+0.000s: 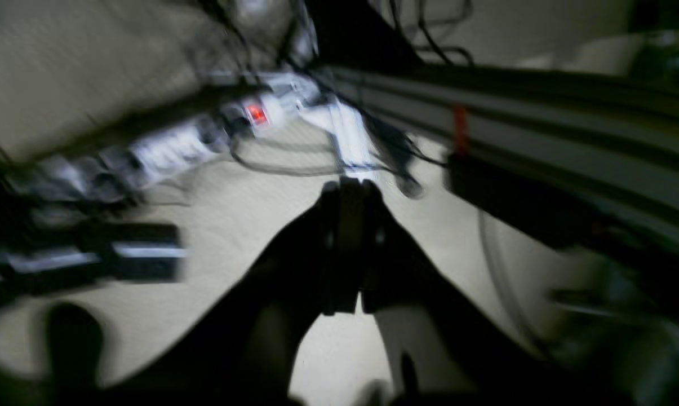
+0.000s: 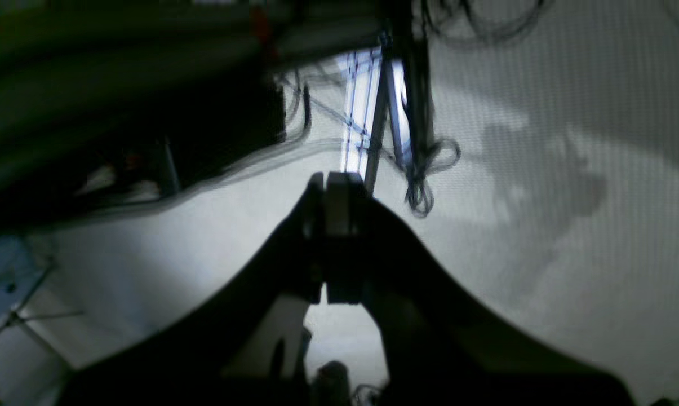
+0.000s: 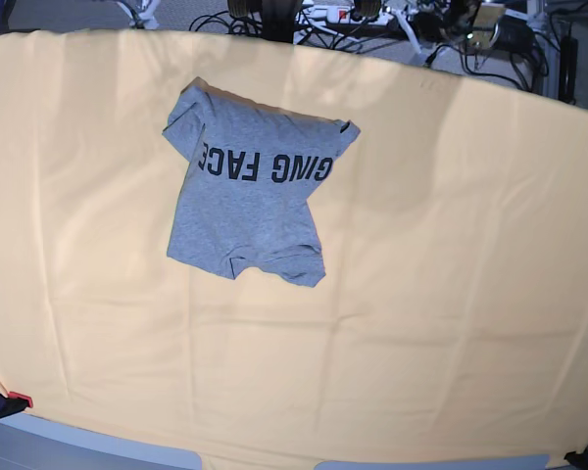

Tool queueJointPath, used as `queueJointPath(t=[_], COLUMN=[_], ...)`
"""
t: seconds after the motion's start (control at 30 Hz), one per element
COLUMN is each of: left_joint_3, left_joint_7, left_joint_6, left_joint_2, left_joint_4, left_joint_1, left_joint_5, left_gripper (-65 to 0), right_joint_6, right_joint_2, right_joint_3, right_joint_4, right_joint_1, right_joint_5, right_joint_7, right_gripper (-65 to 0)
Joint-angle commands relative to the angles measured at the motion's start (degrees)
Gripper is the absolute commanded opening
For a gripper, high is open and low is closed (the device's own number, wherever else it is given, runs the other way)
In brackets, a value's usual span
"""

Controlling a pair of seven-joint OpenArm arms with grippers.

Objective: Layout the t-shirt on the table in an organized manner, then fold the t-shirt properly

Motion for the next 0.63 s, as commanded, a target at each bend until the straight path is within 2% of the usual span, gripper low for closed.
queueJointPath(t=[0.0,0.1,0.17,0.27,0.37,0.5,0.6], left_joint_3=[1.09,5.27,9.07,14.47,17.64,18.21,17.81], left_joint_7=[-2.54,-9.35,-11.98,-12.02,-12.0,-11.02,-10.99], left_joint_6=[2.62,15.91,20.63,23.76,26.99,27.02,30.18], left_joint_2=[1.01,4.48,6.32,8.81,9.9,10.45,11.87], left_joint_4=[-0.83,-1.62,-1.62,-1.62,-1.62,-1.62,-1.62], left_joint_1=[-0.85,-0.9,-0.15,0.31,0.31,0.63,0.94], left_joint_5=[1.31,4.15,1.75,-2.4,-2.38,-5.03,-4.9], left_gripper=[-65.0,-65.0,-65.0,-65.0,-65.0,-65.0,-65.0], right_joint_6=[-1.22,-11.67,-17.29,-20.76,-23.32,-24.17,-24.24], right_joint_2=[0.59,-1.03,-2.36,-4.48,-6.62,-8.66,-9.49], right_joint_3=[-0.87,-4.07,-6.14,-9.2,-11.69,-13.64,-14.56], right_joint_4=[-0.76,-2.05,-2.05,-2.03,-2.03,-2.03,-2.05], right_joint_1=[0.55,2.54,3.23,3.52,3.45,3.45,3.48], right_joint_5=[-1.27,-4.87,-6.69,-9.94,-11.19,-9.42,-8.87], right_joint_7=[-0.04,0.11,1.42,4.79,6.23,8.35,11.37], right_gripper=[-65.0,-65.0,-65.0,-65.0,-65.0,-65.0,-65.0])
